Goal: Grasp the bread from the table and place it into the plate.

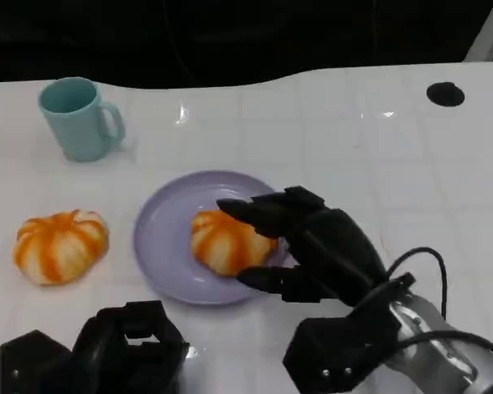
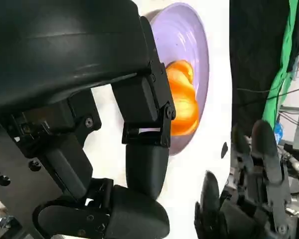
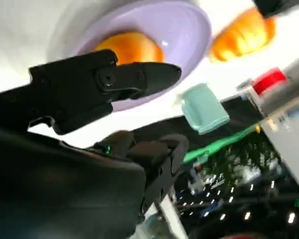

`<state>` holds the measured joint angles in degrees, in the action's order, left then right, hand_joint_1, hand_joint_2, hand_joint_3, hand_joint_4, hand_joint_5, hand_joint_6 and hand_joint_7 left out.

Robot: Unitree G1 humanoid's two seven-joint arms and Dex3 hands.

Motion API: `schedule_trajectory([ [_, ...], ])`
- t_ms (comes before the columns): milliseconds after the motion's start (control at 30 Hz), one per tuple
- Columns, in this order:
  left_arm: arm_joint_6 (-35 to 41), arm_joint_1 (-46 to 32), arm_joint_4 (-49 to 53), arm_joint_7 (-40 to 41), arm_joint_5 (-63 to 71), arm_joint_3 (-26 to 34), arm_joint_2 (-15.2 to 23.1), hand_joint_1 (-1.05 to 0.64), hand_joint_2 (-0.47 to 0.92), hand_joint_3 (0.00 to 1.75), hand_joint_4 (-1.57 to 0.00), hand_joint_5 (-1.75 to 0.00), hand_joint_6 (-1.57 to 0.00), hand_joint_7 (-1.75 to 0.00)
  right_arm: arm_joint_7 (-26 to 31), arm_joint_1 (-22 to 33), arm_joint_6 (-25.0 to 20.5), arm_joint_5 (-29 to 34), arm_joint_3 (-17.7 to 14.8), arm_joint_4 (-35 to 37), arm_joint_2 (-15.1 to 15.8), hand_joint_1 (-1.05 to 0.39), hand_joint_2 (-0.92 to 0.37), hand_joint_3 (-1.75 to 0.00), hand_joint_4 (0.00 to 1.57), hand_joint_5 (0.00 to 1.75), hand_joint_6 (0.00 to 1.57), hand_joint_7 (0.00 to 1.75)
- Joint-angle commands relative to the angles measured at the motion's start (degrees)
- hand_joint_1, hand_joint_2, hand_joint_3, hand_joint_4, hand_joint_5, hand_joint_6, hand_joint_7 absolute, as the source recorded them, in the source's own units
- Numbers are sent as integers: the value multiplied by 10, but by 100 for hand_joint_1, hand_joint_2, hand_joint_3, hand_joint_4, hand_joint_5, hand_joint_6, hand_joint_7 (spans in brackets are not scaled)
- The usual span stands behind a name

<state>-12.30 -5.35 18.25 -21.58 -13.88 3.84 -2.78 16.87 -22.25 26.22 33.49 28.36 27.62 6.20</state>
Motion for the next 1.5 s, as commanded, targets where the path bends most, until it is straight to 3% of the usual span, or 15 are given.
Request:
schedule_trajectory([
  [33, -6, 2, 4, 2, 3, 0, 6, -105, 39, 104, -157, -119, -144, -86, -25, 37, 50, -79, -40, -8, -4, -45, -92, -18, 63, 98, 79, 20],
  [133, -7, 3, 5, 5, 3, 0, 4, -105, 39, 103, -157, -119, -144, -86, -41, 53, 83, -113, -58, -5, -4, -39, -92, -27, 67, 123, 90, 31],
  [267, -4, 3, 2, 8, 3, -1, 3, -105, 39, 103, -157, -120, -145, -86, -78, 79, 112, -163, -83, -8, -2, -36, -80, -50, 67, 161, 81, 85],
  [400, -3, 2, 1, 7, 1, -2, 2, -105, 39, 103, -157, -121, -145, -86, -124, 104, 115, -203, -103, -21, 3, -34, -72, -70, 67, 173, 75, 104],
  [567, 1, 3, 1, 6, 1, -2, 3, -105, 38, 103, -157, -121, -145, -86, -199, 138, 83, -256, -124, -55, 15, -36, -72, -75, 69, 175, 71, 120],
  [667, 0, 3, 2, 5, 2, -3, 3, -105, 38, 103, -157, -121, -145, -85, -239, 158, 74, -279, -134, -71, 24, -35, -74, -73, 66, 172, 71, 123],
  [800, 1, 2, -3, 8, 3, -3, 2, -105, 39, 103, -157, -121, -146, -85, -289, 196, 47, -323, -148, -100, 30, -37, -78, -66, 69, 157, 73, 123],
  [967, 2, 0, -6, 9, 1, -3, 2, -105, 40, 103, -157, -121, -145, -85, -327, 238, 35, -344, -166, -133, 43, -38, -83, -56, 68, 158, 70, 129],
  [1233, 8, 0, -9, 11, -1, -2, 4, -105, 41, 103, -157, -121, -145, -86, -360, 301, 6, -369, -192, -180, 49, -39, -88, -51, 66, 167, 68, 133],
  [1500, 8, -4, -12, 9, -1, 0, 7, -105, 41, 102, -157, -121, -145, -85, -356, 322, 4, -373, -204, -188, 30, -41, -88, -49, 68, 172, 69, 137],
])
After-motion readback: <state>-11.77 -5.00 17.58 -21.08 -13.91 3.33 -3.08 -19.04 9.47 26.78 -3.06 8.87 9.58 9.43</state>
